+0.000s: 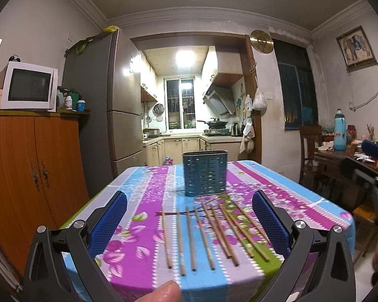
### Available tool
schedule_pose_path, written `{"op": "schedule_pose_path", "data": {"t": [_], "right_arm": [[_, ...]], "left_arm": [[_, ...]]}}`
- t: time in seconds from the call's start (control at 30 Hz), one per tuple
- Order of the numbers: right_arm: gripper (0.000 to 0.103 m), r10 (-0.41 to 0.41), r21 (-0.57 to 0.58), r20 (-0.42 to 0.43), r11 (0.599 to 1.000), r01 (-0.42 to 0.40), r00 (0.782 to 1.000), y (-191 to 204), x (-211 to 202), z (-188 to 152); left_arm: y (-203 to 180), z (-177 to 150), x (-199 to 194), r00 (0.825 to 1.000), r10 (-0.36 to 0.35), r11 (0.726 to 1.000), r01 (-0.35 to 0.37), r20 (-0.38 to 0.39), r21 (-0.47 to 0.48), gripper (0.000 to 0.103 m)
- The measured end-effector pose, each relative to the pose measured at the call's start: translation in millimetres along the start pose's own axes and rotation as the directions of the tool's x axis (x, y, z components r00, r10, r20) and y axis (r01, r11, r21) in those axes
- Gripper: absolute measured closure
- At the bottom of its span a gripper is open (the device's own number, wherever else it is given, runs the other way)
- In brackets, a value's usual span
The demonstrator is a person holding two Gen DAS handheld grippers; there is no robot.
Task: Organize utensils
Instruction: 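Lower the left tool onto a wooden chopstick and close it while the right tool grasps another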
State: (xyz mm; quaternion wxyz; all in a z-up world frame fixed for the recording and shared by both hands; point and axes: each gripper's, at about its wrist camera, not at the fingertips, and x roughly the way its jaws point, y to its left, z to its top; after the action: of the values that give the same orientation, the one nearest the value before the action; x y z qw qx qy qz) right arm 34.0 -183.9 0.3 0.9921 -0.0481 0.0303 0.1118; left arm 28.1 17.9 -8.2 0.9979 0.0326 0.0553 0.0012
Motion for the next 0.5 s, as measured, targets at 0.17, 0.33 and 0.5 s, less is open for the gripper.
{"op": "schedule_pose_path", "data": {"t": [0.17, 0.33, 0.5], "right_arm": [[0.027, 0.078, 0.003, -0.095, 0.997, -0.078, 0.992, -0.7, 17.9, -33.2], [0.070, 0.173, 0.009, -0.244, 0.984, -0.176, 0.954, 18.6, 43.4, -78.1], [0.088, 0.229, 0.030, -0.335, 0.972, -0.232, 0.914, 37.0, 63.2, -109.1]], "left_arm": [[60.3, -12.0, 29.8, 0.995, 0.062, 0.994, -0.068, -0.074, -0.087, 0.003], [103.2, -42.0, 57.2, 0.976, 0.100, 0.986, -0.123, -0.194, -0.110, 0.003], [106.7, -72.9, 68.5, 0.963, 0.087, 0.990, -0.111, -0.255, -0.082, 0.004]]}}
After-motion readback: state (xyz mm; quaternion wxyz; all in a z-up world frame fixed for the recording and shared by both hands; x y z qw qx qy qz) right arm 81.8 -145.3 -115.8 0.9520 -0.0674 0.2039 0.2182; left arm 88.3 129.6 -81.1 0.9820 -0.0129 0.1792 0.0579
